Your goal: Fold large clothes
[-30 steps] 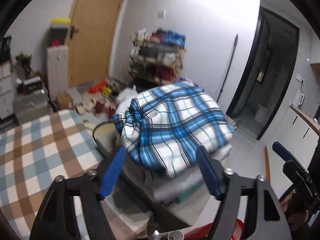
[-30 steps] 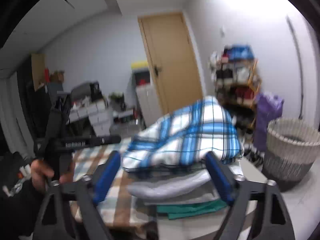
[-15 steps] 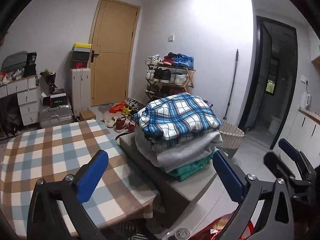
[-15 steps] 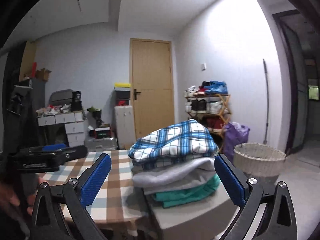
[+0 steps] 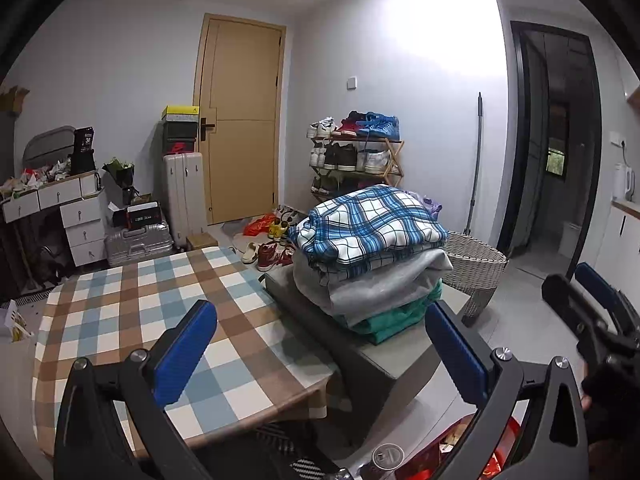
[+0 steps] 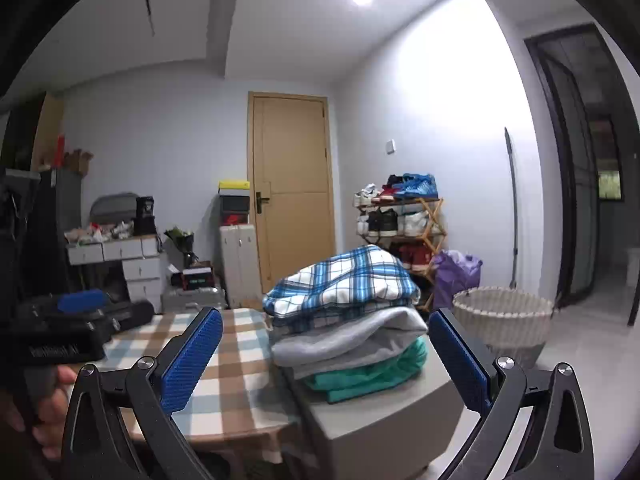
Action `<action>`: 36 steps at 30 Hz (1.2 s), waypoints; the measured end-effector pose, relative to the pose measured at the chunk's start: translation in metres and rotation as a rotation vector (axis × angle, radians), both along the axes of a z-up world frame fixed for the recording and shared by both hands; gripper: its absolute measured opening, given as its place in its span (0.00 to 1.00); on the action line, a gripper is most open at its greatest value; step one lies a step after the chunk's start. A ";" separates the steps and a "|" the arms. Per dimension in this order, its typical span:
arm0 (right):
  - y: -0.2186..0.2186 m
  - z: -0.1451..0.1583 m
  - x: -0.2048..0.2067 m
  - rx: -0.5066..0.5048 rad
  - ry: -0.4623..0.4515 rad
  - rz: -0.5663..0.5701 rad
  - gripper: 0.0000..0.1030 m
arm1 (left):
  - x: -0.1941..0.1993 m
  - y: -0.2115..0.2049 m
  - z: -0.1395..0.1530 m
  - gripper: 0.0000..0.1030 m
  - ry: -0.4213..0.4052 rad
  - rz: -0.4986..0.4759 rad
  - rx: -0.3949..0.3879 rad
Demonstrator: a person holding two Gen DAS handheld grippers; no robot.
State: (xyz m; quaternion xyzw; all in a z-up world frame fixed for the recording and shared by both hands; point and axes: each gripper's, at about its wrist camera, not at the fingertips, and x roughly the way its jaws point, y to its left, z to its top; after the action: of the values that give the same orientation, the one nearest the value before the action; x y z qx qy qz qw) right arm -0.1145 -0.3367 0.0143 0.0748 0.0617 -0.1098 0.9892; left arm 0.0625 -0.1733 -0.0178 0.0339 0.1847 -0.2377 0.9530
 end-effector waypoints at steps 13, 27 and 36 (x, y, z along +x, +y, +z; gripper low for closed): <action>-0.005 -0.004 0.001 0.032 0.026 -0.033 1.00 | 0.000 -0.004 -0.008 0.99 0.003 0.005 -0.012; -0.001 -0.001 -0.005 0.008 0.001 -0.035 1.00 | -0.006 -0.008 -0.004 0.99 -0.006 0.004 -0.004; 0.001 0.001 -0.006 0.005 0.000 -0.022 1.00 | -0.006 -0.012 -0.004 0.98 -0.003 0.007 -0.006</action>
State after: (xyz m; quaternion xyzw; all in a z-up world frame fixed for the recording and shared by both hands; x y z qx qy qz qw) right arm -0.1206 -0.3357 0.0153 0.0779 0.0609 -0.1203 0.9878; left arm 0.0570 -0.1854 -0.0219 0.0306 0.1825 -0.2348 0.9543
